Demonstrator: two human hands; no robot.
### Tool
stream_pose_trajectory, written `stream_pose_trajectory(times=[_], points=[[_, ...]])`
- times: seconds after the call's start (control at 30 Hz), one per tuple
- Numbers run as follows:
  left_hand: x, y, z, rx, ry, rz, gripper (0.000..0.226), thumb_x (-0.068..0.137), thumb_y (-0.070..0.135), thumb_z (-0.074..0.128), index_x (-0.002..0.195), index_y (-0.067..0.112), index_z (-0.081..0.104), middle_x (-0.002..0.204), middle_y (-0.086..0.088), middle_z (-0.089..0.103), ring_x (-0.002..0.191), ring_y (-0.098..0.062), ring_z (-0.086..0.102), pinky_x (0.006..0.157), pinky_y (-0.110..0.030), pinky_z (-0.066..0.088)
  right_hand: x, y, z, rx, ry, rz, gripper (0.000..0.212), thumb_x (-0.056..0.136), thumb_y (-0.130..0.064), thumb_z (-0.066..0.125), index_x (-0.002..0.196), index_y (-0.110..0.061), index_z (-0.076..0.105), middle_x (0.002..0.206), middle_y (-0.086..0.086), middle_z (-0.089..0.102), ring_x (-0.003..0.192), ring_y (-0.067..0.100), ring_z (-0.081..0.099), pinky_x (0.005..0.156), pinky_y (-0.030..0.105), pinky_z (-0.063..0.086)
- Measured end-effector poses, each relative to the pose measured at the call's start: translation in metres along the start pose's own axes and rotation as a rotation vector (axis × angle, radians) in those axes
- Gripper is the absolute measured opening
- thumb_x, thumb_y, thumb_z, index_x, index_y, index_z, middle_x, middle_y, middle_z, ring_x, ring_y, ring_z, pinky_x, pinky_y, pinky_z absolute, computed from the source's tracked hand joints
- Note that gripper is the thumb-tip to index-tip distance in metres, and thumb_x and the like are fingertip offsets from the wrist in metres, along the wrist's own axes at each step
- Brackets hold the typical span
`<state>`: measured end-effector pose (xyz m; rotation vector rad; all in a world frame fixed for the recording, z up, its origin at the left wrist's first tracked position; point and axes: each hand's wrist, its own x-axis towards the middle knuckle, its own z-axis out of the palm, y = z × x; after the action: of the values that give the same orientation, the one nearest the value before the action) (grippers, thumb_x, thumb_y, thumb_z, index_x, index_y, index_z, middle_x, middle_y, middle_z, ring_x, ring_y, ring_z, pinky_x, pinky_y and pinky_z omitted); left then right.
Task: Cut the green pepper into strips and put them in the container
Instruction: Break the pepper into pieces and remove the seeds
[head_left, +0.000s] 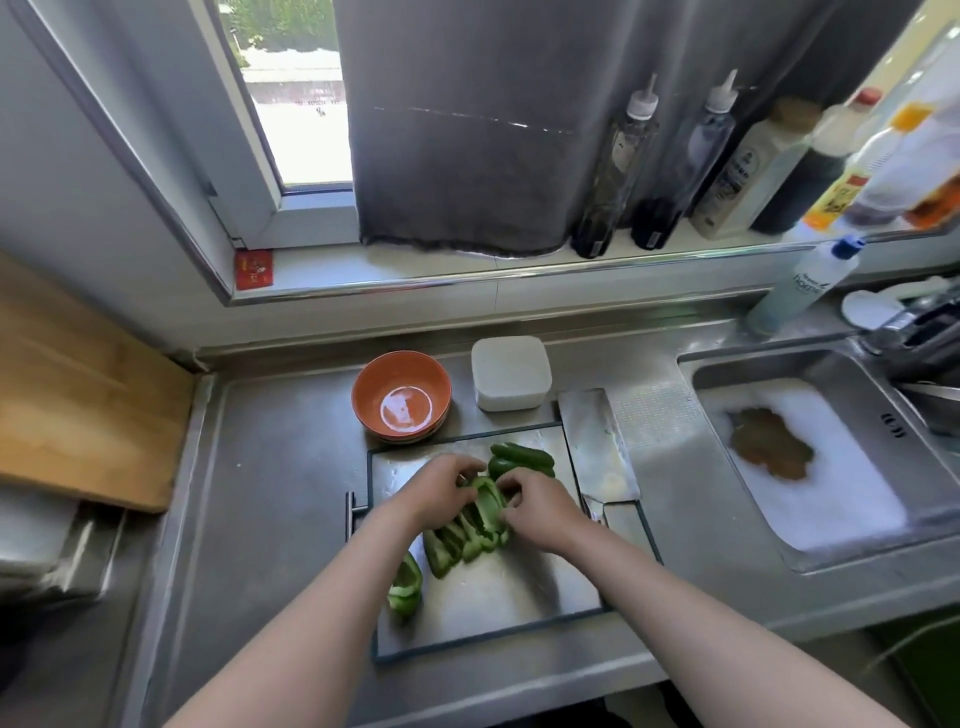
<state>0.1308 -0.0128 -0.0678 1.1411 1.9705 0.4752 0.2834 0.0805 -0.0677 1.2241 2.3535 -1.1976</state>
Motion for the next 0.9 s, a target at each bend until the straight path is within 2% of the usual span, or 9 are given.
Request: stream_pose_trajectory(times=[0.07, 0.17, 0.33, 0.4, 0.5, 0.6, 0.73, 0.83, 0.9], points=[[0.001, 0.001, -0.007, -0.047, 0.044, 0.034, 0.035, 0.09, 0.012, 0.067, 0.124, 0.022, 0.068, 0.113, 0.002, 0.066, 0.09, -0.007, 0.058, 0.079, -0.016, 0.042, -0.001, 0.003, -0.005, 0.099, 0.038, -0.012, 0.039, 0.087, -0.014, 0.074, 0.125, -0.016, 0.068, 0.111, 0.001, 0.069, 0.096, 0.012, 0.061, 0.084, 0.02, 0.045], [0.0, 0.014, -0.022, -0.212, 0.107, 0.071, 0.025, 0.089, 0.015, 0.072, 0.11, 0.028, 0.073, 0.098, 0.007, 0.069, 0.079, -0.002, 0.063, 0.073, -0.016, 0.049, -0.003, 0.007, -0.021, 0.26, 0.132, -0.047, 0.026, 0.087, -0.013, 0.073, 0.111, -0.018, 0.076, 0.101, -0.006, 0.073, 0.094, 0.011, 0.067, 0.092, 0.033, 0.055], [0.008, 0.051, -0.039, -0.453, -0.047, 0.052, 0.024, 0.09, 0.014, 0.071, 0.113, 0.023, 0.07, 0.101, 0.0, 0.074, 0.094, -0.013, 0.071, 0.083, -0.023, 0.056, -0.017, 0.01, -0.064, 0.471, 0.321, -0.126, 0.021, 0.088, -0.005, 0.071, 0.094, -0.025, 0.075, 0.088, -0.005, 0.074, 0.085, 0.012, 0.071, 0.082, 0.039, 0.062], [0.014, 0.07, -0.034, -0.468, -0.083, 0.063, 0.026, 0.091, 0.014, 0.07, 0.116, 0.023, 0.068, 0.102, 0.0, 0.075, 0.094, -0.013, 0.071, 0.082, -0.026, 0.057, -0.027, 0.018, -0.082, 0.46, 0.406, -0.156, 0.021, 0.087, -0.004, 0.073, 0.09, -0.025, 0.073, 0.084, -0.003, 0.072, 0.081, 0.012, 0.069, 0.078, 0.036, 0.062], [0.021, 0.105, -0.016, -0.528, -0.067, 0.103, 0.026, 0.093, 0.009, 0.066, 0.119, 0.014, 0.068, 0.098, -0.003, 0.075, 0.083, -0.012, 0.071, 0.073, -0.022, 0.055, -0.047, 0.042, -0.106, 0.409, 0.529, -0.207, 0.017, 0.087, -0.009, 0.074, 0.087, -0.025, 0.072, 0.081, -0.007, 0.071, 0.078, 0.007, 0.066, 0.074, 0.025, 0.058], [0.028, 0.144, 0.01, -0.588, -0.082, 0.128, 0.025, 0.095, 0.004, 0.063, 0.119, 0.005, 0.067, 0.096, -0.009, 0.074, 0.08, -0.014, 0.07, 0.073, -0.024, 0.057, -0.07, 0.079, -0.125, 0.243, 0.625, -0.282, 0.009, 0.085, -0.019, 0.078, 0.087, -0.026, 0.073, 0.088, -0.01, 0.069, 0.083, 0.005, 0.063, 0.076, 0.016, 0.049], [0.038, 0.201, 0.052, -0.619, -0.141, 0.162, 0.023, 0.096, 0.007, 0.062, 0.118, 0.004, 0.067, 0.103, -0.015, 0.072, 0.083, -0.015, 0.07, 0.073, -0.026, 0.057, -0.101, 0.136, -0.151, 0.088, 0.735, -0.273, 0.022, 0.073, -0.024, 0.089, 0.091, -0.018, 0.078, 0.104, -0.006, 0.071, 0.092, 0.01, 0.066, 0.077, 0.022, 0.051], [0.039, 0.25, 0.09, -0.63, -0.202, 0.172, 0.021, 0.097, 0.005, 0.059, 0.117, 0.0, 0.065, 0.097, -0.012, 0.069, 0.076, -0.013, 0.068, 0.064, -0.022, 0.056, -0.126, 0.18, -0.171, 0.08, 0.877, -0.229, 0.016, 0.072, -0.019, 0.089, 0.085, -0.019, 0.081, 0.11, -0.007, 0.074, 0.096, 0.008, 0.067, 0.08, 0.029, 0.054], [0.039, 0.279, 0.118, -0.637, -0.222, 0.185, 0.022, 0.097, 0.002, 0.058, 0.118, -0.001, 0.064, 0.094, -0.011, 0.068, 0.077, -0.016, 0.067, 0.065, -0.024, 0.057, -0.144, 0.21, -0.183, 0.03, 0.937, -0.22, 0.013, 0.071, -0.017, 0.089, 0.08, -0.021, 0.081, 0.109, -0.009, 0.075, 0.095, 0.012, 0.069, 0.078, 0.03, 0.057]])
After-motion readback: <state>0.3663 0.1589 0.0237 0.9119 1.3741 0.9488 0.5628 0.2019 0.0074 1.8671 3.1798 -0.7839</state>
